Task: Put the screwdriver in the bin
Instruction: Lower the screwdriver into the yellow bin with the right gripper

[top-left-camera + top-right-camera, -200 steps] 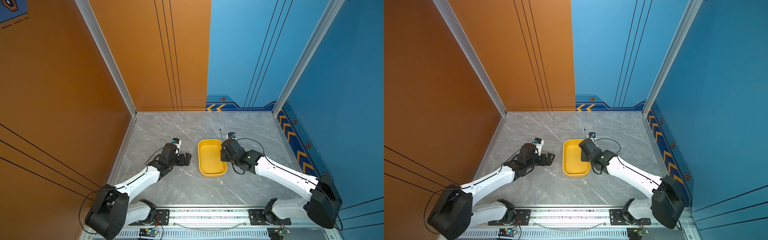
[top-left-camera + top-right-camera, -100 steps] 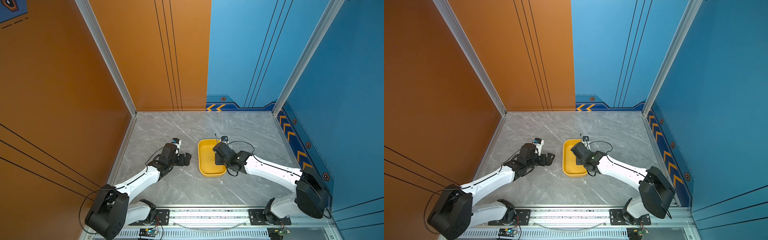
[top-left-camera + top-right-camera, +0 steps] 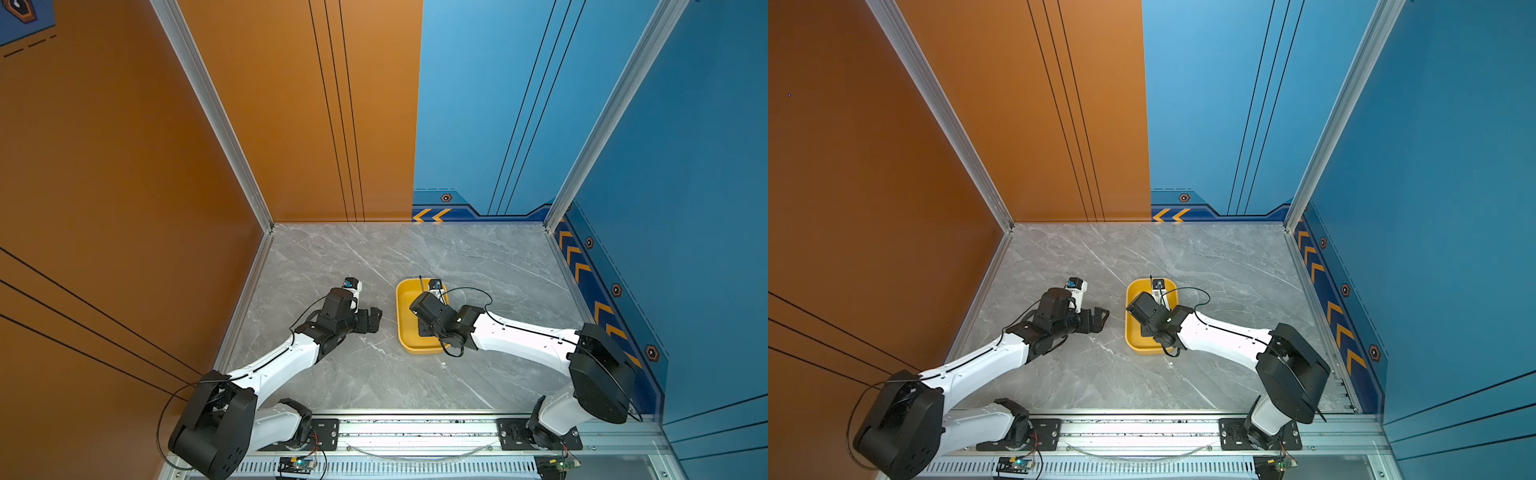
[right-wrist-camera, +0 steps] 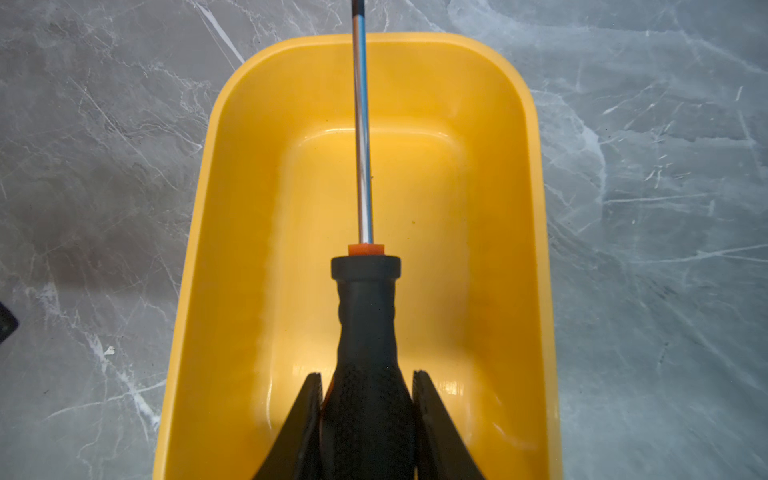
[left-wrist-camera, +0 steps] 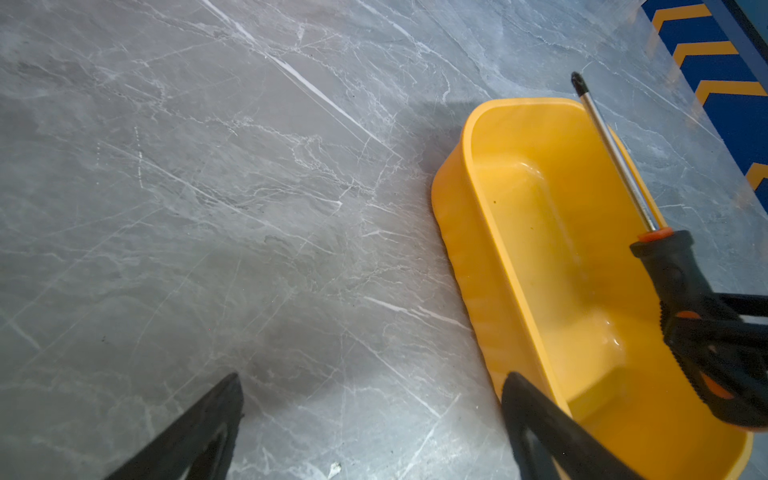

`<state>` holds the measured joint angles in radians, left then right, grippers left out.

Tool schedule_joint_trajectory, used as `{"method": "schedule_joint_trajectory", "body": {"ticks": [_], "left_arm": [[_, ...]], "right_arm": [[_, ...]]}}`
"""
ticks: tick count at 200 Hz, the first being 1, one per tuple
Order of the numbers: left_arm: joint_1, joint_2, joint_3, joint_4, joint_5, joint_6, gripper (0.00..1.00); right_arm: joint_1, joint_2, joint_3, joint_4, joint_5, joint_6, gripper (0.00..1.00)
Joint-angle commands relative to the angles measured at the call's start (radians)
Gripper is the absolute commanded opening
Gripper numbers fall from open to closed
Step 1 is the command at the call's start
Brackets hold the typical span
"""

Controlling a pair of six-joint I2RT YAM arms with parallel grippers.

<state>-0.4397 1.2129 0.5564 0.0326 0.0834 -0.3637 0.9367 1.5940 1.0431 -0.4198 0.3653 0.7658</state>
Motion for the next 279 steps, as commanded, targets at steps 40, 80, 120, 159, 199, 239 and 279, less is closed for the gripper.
{"method": "schedule_joint_trajectory", "body": {"ticks": [40, 80, 120, 159, 199, 239, 279], "left_arm": [[-0.010, -0.021, -0.019, -0.011, -0.012, 0.011, 0.98], [-0.009, -0.023, -0.020, -0.017, -0.018, 0.015, 0.98], [-0.010, -0.023, -0.022, -0.020, -0.019, 0.016, 0.98], [-0.010, -0.024, -0.022, -0.022, -0.020, 0.016, 0.98], [-0.009, -0.029, -0.022, -0.024, -0.019, 0.016, 0.98], [-0.009, -0.032, -0.024, -0.028, -0.022, 0.016, 0.98], [-0.008, -0.036, -0.022, -0.030, -0.022, 0.017, 0.98]], "right_arm": [[0.008, 0.089, 0.053, -0.016, 0.006, 0.035, 0.00], [0.008, 0.138, 0.065, -0.017, -0.005, 0.040, 0.01], [0.007, 0.181, 0.072, -0.016, -0.016, 0.040, 0.05], [0.003, 0.209, 0.074, -0.017, -0.020, 0.040, 0.18], [-0.001, 0.232, 0.075, -0.016, -0.027, 0.040, 0.21], [-0.003, 0.242, 0.080, -0.016, -0.034, 0.037, 0.36], [-0.004, 0.235, 0.082, -0.016, -0.037, 0.030, 0.49]]}}
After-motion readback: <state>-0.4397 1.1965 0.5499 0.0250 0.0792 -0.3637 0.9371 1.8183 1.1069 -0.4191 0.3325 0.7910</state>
